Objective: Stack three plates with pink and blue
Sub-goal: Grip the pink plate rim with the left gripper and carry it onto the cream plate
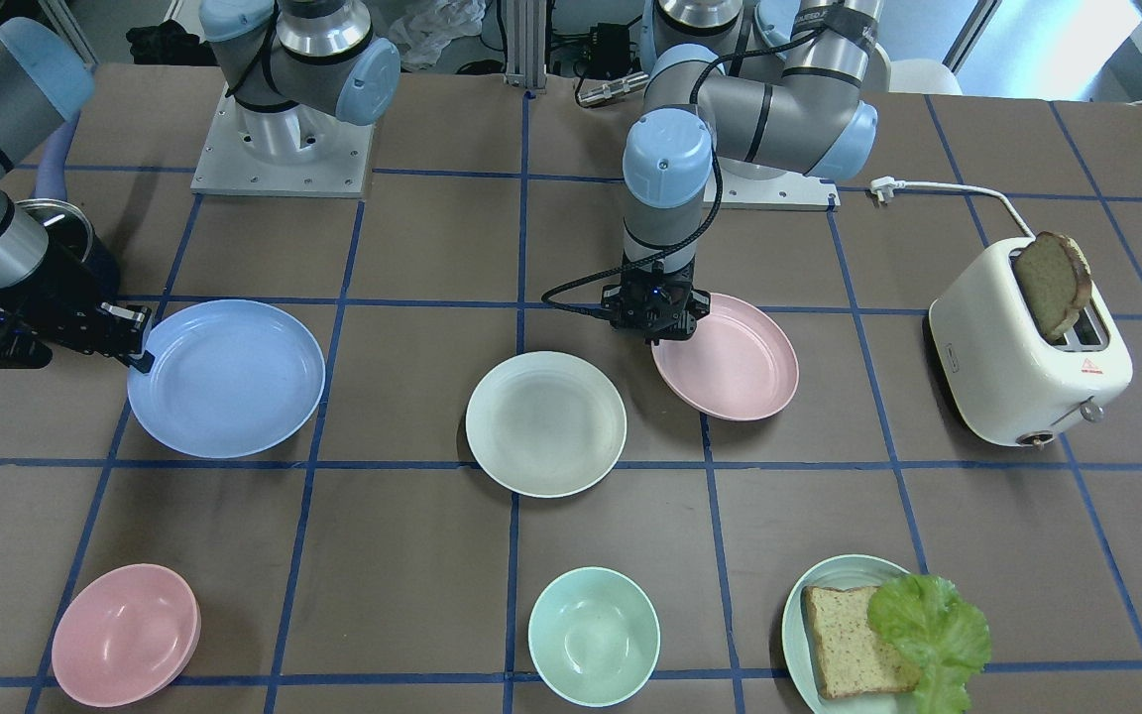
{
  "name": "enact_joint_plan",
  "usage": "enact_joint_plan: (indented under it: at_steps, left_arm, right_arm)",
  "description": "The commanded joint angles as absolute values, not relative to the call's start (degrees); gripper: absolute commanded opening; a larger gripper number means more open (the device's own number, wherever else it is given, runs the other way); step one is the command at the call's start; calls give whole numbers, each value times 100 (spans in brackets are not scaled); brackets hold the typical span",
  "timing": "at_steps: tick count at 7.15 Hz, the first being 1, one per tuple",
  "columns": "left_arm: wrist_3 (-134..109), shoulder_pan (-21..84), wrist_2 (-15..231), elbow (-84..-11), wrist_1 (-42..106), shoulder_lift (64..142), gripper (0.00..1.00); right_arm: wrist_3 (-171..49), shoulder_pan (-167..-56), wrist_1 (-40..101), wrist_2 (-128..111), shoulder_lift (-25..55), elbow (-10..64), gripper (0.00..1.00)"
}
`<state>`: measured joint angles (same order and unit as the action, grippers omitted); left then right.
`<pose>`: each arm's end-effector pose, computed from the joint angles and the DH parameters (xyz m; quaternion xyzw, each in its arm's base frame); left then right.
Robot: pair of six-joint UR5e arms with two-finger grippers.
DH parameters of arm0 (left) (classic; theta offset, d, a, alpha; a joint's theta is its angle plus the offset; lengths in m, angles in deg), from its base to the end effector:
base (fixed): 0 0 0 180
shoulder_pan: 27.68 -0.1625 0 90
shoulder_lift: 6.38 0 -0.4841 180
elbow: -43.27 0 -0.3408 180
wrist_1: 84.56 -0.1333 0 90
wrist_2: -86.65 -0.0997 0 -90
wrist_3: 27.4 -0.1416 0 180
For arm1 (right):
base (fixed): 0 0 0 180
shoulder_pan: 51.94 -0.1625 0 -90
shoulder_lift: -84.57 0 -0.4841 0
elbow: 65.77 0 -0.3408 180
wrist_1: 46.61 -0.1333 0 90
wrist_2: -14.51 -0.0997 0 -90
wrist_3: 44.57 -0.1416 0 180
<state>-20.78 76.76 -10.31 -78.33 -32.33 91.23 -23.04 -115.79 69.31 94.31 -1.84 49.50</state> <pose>-0.2183 -0.3819 0.2839 0.0688 0.9957 0.0012 0.0620 -0.0435 -0.4479 0.3369 0.0424 0.9948 -0.0125 0.0916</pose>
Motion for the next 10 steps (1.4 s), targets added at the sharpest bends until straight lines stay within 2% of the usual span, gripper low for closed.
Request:
enact_joint_plan:
  at_steps: [1,3,5,7,10]
  left_arm:
    - [-1564,7927,-1012,-6578,-2343,9388,0]
    - [-494,8453,-845,-5373,-1682,10011,0]
    - [-1,9041,-354,-4536,-1610,10713,0]
    - [196,9396,-527,-4234,-1601,11286,0]
    - [64,9370,-686,-4129,-1302,11367,0]
  right_arm:
    - [-2313,-11610,6660,9431,-52,4526,0]
    - [-2348,-11662,6406,9431,19,4165,0]
    - [-2401,-11838,6413,9475,45,4085,0]
    - [-2401,-11838,6422,9510,80,4006,0]
    - [-2401,-11838,6413,9519,160,4014,0]
